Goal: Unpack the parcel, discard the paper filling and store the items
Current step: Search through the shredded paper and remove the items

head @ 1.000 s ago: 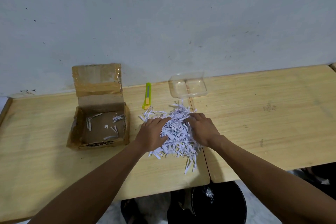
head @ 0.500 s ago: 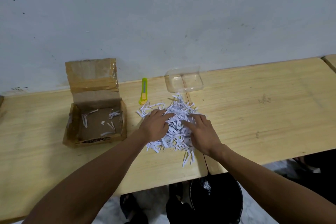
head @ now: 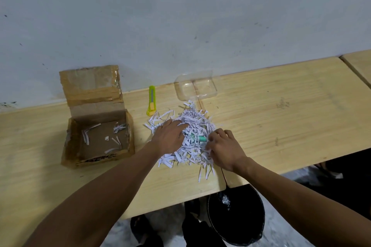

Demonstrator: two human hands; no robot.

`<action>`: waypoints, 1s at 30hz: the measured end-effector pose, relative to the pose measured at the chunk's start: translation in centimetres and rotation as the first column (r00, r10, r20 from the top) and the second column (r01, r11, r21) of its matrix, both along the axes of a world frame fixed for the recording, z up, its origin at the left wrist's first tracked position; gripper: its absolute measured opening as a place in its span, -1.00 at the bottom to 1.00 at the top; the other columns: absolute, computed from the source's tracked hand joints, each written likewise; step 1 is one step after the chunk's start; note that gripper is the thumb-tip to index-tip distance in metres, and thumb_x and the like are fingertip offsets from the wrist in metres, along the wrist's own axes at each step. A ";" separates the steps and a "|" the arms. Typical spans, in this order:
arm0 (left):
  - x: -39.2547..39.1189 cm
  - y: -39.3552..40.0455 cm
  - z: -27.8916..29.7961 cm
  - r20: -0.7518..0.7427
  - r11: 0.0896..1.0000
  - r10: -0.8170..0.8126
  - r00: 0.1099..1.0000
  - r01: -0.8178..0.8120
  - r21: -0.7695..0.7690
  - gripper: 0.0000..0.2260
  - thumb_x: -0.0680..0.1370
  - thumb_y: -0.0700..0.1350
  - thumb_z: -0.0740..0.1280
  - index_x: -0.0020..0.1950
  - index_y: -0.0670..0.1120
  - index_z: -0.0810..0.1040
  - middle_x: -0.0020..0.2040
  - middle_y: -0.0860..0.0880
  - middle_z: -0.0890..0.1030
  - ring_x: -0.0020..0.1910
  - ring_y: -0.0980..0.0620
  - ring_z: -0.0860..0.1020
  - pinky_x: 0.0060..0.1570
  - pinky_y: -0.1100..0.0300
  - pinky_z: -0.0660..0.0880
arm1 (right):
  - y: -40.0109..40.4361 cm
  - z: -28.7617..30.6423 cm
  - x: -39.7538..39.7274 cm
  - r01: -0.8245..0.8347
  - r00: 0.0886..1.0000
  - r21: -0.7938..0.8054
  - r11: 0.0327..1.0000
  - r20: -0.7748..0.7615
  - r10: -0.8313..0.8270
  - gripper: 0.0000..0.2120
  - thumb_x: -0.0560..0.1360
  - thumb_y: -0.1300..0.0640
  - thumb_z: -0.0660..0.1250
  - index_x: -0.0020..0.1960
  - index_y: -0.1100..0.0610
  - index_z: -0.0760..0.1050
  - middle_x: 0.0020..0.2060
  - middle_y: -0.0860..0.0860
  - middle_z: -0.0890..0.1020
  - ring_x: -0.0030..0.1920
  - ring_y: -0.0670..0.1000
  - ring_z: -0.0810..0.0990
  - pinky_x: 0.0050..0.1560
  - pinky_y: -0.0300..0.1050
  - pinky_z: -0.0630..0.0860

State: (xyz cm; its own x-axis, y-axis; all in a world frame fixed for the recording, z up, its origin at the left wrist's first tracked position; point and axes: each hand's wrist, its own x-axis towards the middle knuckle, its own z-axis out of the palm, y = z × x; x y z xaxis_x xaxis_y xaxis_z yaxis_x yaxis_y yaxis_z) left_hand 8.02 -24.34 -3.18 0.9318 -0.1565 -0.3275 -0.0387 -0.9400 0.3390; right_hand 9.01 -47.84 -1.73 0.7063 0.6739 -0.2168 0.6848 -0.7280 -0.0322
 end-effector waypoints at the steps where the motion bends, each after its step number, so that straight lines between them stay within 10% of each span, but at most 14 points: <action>1: 0.1 0.0 0.0 0.000 1.000 0.007 1.000 -0.007 -0.011 -0.57 0.63 -0.07 0.07 0.51 0.06 0.27 0.50 -0.04 0.31 0.46 -0.13 0.24 0.33 -0.17 0.34 | 0.1 0.2 0.3 0.041 0.999 -0.009 0.999 0.020 -0.041 -0.79 0.34 0.10 0.33 -0.06 0.05 0.63 0.04 0.05 0.55 0.17 0.18 0.45 0.15 0.11 0.35; 16: -0.1 0.7 -0.4 -0.037 0.996 0.064 0.997 -0.066 -0.061 -0.57 0.63 -0.09 0.07 0.52 0.07 0.25 0.53 0.01 0.28 0.51 -0.10 0.20 0.41 -0.12 0.27 | 2.7 -0.4 -0.9 -0.199 0.954 0.315 0.928 -0.154 0.257 -0.61 0.40 0.18 0.13 0.17 0.01 0.54 0.31 -0.05 0.54 0.37 0.08 0.42 0.21 -0.02 0.36; 21: -0.2 0.5 -0.3 -0.046 0.992 0.075 0.996 -0.079 -0.103 -0.55 0.63 -0.08 0.07 0.53 0.09 0.21 0.52 -0.01 0.29 0.49 -0.10 0.23 0.38 -0.16 0.29 | 2.1 -0.4 0.4 -0.038 0.980 0.316 0.948 -0.173 0.097 -0.54 0.37 0.30 0.26 0.25 0.10 0.49 0.27 0.10 0.53 0.27 0.19 0.48 0.08 0.05 0.45; 27: -1.1 0.4 -0.2 0.014 0.970 0.072 0.997 -0.067 -0.235 -0.52 0.63 -0.13 0.11 0.56 0.08 0.18 0.54 -0.03 0.26 0.52 -0.04 0.20 0.47 -0.04 0.21 | 3.7 0.1 2.5 0.121 0.973 0.090 0.989 -0.210 -0.100 -0.39 0.51 0.23 0.20 0.53 0.07 0.17 0.53 0.02 0.22 0.52 0.10 0.13 0.39 0.09 0.17; 30: -1.3 0.5 0.2 0.022 0.955 0.060 0.998 -0.051 -0.291 -0.52 0.63 -0.17 0.11 0.55 0.06 0.20 0.55 -0.04 0.24 0.54 -0.02 0.17 0.49 0.01 0.16 | 4.0 0.2 3.0 0.272 0.959 0.188 0.944 -0.140 -0.248 -0.49 0.46 0.25 0.22 0.41 0.06 0.35 0.38 0.08 0.39 0.38 0.16 0.30 0.27 0.10 0.27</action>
State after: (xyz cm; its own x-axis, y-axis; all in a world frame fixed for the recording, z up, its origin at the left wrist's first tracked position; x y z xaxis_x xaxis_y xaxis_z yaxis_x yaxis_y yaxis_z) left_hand 6.72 -23.88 -2.98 0.9504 -0.1884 -0.2475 -0.0037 -0.8024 0.5967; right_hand 11.97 -43.85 -1.51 0.8415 0.5083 -0.1829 0.4560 -0.8499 -0.2640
